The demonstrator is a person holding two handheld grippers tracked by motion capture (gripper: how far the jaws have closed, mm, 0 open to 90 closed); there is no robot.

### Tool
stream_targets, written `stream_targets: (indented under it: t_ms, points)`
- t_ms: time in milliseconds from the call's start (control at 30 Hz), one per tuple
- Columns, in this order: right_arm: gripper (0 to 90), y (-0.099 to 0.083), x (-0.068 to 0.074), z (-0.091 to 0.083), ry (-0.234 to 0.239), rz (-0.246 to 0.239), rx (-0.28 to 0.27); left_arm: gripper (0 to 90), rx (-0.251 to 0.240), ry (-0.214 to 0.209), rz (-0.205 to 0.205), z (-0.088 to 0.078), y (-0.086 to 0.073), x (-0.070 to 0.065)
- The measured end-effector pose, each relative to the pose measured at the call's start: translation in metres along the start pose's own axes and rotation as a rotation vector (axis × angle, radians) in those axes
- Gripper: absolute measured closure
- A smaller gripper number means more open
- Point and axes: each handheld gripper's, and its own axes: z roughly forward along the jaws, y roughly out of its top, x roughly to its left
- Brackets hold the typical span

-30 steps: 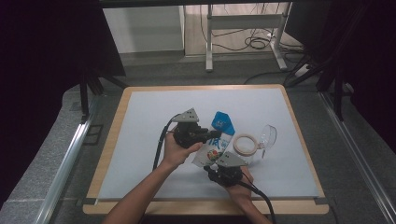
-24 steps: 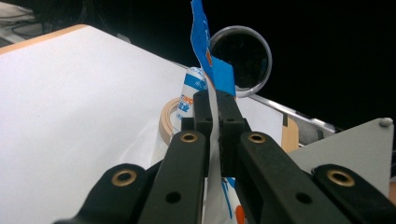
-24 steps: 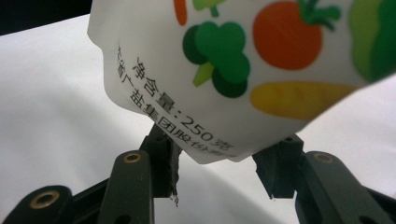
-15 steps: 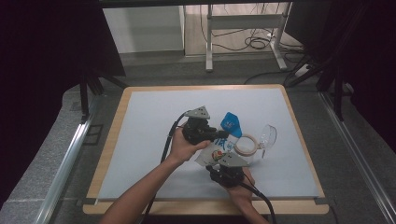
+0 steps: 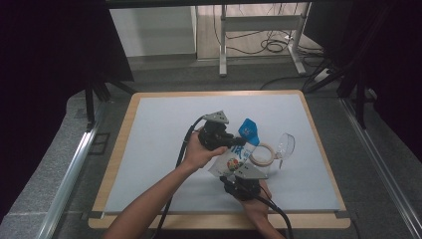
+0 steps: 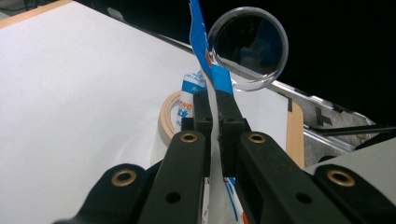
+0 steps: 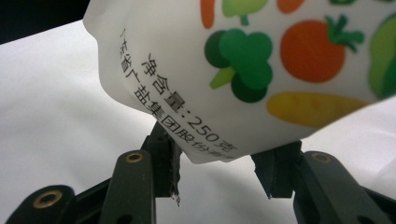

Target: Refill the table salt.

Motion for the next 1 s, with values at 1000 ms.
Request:
stream_targets:
  t_ms: [1000]
  points:
    - [55.5, 0.003, 0.004, 0.0, -0.015, -0.006, -0.006, 90.0, 0.085, -0.015, 0.003, 0.011, 0.012, 0.006]
